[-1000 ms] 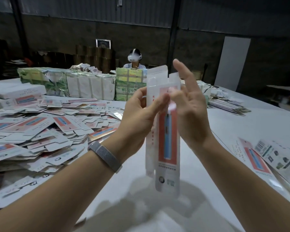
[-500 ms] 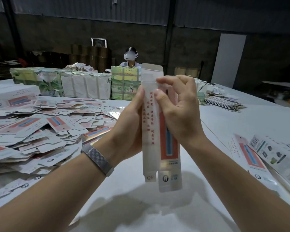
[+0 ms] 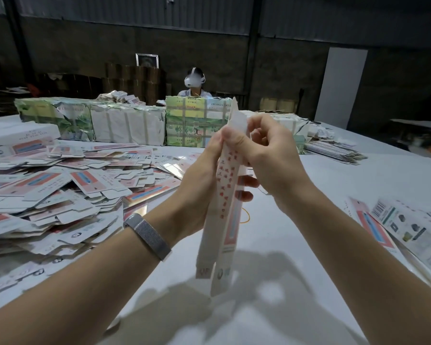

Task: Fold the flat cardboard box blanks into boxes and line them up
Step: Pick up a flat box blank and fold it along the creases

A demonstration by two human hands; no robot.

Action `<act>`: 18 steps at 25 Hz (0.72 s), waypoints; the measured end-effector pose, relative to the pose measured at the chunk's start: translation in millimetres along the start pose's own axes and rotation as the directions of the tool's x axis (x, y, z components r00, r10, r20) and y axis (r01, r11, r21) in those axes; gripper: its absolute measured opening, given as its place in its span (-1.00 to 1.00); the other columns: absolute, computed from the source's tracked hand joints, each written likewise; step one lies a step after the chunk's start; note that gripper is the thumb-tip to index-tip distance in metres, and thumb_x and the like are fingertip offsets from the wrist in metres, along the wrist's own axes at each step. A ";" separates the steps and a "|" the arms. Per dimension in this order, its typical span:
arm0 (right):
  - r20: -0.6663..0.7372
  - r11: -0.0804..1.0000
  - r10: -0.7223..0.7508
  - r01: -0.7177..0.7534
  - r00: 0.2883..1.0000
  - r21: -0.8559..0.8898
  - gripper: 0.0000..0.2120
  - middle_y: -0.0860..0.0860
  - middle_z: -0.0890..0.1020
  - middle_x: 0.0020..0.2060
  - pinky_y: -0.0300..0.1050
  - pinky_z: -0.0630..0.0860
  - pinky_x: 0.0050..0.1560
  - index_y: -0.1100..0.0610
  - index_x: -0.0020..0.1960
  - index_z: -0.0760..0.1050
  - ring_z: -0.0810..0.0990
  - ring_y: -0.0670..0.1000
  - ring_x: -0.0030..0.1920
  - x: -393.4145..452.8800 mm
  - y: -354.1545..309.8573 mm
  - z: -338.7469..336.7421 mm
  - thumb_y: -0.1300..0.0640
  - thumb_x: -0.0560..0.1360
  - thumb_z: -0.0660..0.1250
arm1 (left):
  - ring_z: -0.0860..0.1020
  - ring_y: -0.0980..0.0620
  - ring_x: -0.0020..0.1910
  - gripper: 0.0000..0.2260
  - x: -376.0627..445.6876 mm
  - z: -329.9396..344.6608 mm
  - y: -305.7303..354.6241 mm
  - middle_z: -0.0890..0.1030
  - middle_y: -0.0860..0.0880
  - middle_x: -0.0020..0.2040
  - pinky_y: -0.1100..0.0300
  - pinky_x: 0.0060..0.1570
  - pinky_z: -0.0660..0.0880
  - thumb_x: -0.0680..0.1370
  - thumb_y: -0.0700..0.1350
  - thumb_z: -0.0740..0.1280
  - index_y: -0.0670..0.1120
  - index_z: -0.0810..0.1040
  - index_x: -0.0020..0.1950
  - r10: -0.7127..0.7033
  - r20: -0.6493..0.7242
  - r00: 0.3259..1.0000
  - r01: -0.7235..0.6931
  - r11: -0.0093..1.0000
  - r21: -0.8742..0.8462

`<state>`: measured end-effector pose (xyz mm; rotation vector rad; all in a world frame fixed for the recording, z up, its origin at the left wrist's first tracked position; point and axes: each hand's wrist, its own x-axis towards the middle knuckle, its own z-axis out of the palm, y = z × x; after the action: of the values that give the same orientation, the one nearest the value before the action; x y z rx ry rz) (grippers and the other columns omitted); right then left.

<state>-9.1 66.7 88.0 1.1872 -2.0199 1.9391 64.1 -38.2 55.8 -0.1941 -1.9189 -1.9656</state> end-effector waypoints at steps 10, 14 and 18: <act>-0.102 0.994 -0.113 0.113 0.988 -0.013 -0.73 0.12 0.52 -0.18 0.01 0.61 -0.31 -0.02 -0.21 0.42 0.62 0.11 -0.21 -3.9 -10.1 2.6 0.04 0.40 0.55 | 0.67 -0.15 -0.09 0.01 4.4 -4.8 -3.1 0.63 -0.20 0.07 -0.05 -0.10 0.60 0.19 0.23 0.64 0.19 0.20 0.53 0.083 0.087 0.993 -0.076 0.993 -0.088; -0.099 0.983 -0.098 0.112 0.990 0.148 -0.82 0.16 0.53 -0.01 0.10 0.67 -0.16 -0.02 0.05 0.43 0.65 0.18 -0.03 -6.3 -9.0 8.4 -0.05 0.53 0.34 | 0.63 -0.30 0.05 -0.16 5.4 -3.4 2.0 0.56 -0.24 0.27 -0.22 0.04 0.60 0.38 0.07 0.57 0.18 0.17 0.53 0.161 0.072 0.984 -0.148 0.975 -0.164; 0.045 0.959 0.023 -0.035 0.999 0.281 -0.76 0.14 0.60 0.11 0.07 0.68 -0.06 -0.04 0.29 0.43 0.69 0.15 0.00 -9.8 -2.1 12.0 0.07 0.63 0.24 | 0.64 -0.20 -0.04 -0.28 5.1 -4.4 9.3 0.46 -0.42 0.31 -0.10 -0.05 0.65 0.47 0.05 0.38 -0.12 0.19 0.55 0.049 0.054 0.997 -0.029 0.950 -0.310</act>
<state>4.0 60.8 82.0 1.2678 -1.8322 2.2960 63.6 -43.4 66.0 -0.3786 -1.6177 -2.2481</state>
